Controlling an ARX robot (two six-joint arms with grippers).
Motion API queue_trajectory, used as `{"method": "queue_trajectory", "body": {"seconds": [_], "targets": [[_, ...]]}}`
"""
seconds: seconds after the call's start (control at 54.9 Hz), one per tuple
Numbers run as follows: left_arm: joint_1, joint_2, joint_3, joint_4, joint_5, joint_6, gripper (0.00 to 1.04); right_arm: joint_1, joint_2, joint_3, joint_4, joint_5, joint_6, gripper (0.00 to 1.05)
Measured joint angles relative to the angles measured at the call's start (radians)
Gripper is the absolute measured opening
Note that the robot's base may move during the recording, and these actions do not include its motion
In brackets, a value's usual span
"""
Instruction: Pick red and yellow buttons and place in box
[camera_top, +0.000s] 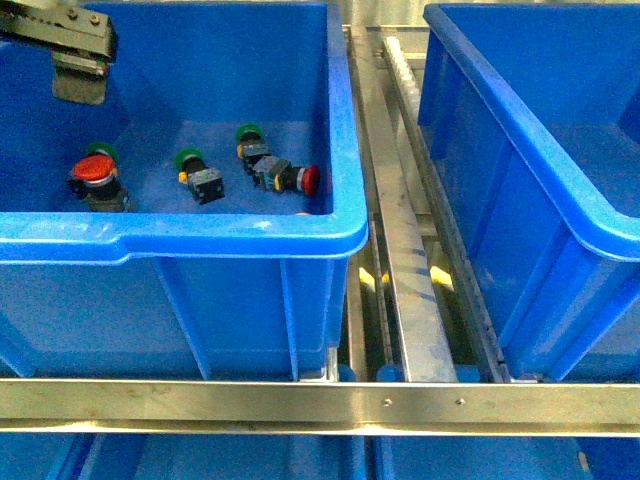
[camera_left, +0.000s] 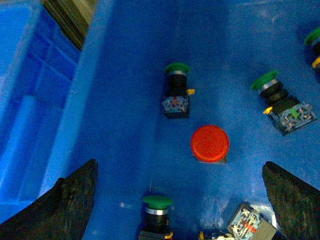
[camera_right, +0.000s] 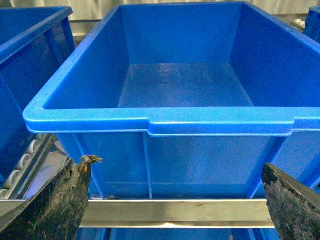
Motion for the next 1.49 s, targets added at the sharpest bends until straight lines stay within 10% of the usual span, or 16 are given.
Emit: {"method": "queue_trajectory", "body": {"seconds": [1.495], "targets": [[0.011,0.339,0.246,-0.072,0.037,0.038,0.97,0.000,0.000,0.000,0.000,0.000,0.000,0.99]]}}
